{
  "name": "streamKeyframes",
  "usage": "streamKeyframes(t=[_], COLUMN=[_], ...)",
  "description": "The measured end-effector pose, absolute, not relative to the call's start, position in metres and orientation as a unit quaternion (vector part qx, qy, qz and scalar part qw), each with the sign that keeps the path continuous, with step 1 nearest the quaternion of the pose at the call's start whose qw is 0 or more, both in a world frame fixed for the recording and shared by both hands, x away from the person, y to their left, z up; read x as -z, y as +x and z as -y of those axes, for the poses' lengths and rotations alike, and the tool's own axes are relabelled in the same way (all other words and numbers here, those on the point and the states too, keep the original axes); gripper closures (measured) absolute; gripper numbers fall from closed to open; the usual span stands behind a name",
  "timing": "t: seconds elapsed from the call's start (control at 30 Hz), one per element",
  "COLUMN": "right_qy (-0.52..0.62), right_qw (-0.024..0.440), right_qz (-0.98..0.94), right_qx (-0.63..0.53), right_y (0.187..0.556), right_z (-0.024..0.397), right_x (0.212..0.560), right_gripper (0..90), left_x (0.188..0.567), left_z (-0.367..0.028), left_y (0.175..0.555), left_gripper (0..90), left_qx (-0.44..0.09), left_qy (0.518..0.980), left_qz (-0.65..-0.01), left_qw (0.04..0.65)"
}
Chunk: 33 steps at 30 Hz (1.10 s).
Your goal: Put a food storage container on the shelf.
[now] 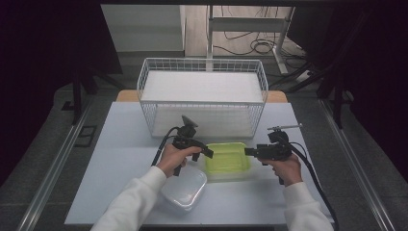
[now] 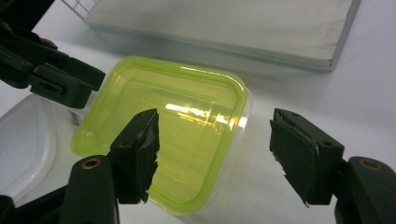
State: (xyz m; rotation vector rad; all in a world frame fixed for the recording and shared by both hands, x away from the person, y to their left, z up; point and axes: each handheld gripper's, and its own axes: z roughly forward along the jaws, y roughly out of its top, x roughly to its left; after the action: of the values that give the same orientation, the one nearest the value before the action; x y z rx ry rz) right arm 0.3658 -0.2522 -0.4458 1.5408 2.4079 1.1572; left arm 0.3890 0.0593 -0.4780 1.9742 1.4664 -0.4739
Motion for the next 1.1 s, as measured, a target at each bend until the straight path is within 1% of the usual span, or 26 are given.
streamKeyframes(t=[0.27, 0.3, 0.57, 0.67, 0.93, 1.1], right_qy=[0.508, 0.509, 0.52, 0.526, 0.537, 0.546], right_qw=[0.014, 0.01, -0.018, -0.029, -0.076, -0.113], right_qz=[-0.78, -0.779, -0.779, -0.778, -0.772, -0.757], right_qx=[-0.365, -0.366, -0.35, -0.343, -0.332, -0.341], right_y=[0.373, 0.374, 0.383, 0.387, 0.393, 0.395], right_z=[0.249, 0.249, 0.246, 0.246, 0.245, 0.25], right_x=[0.455, 0.456, 0.466, 0.47, 0.479, 0.483], right_gripper=[34.3, 34.7, 37.2, 39.7, 47.4, 54.5], left_x=[0.483, 0.485, 0.488, 0.489, 0.489, 0.49], left_z=[-0.055, -0.056, -0.054, -0.054, -0.055, -0.056], left_y=[0.392, 0.393, 0.393, 0.393, 0.394, 0.395], left_gripper=[39.4, 40.0, 43.3, 44.1, 46.7, 50.4], left_qx=[0.196, 0.197, 0.206, 0.209, 0.217, 0.217], left_qy=[0.741, 0.747, 0.742, 0.739, 0.735, 0.74], left_qz=[-0.563, -0.555, -0.557, -0.56, -0.561, -0.557], left_qw=[0.308, 0.307, 0.311, 0.31, 0.312, 0.307])
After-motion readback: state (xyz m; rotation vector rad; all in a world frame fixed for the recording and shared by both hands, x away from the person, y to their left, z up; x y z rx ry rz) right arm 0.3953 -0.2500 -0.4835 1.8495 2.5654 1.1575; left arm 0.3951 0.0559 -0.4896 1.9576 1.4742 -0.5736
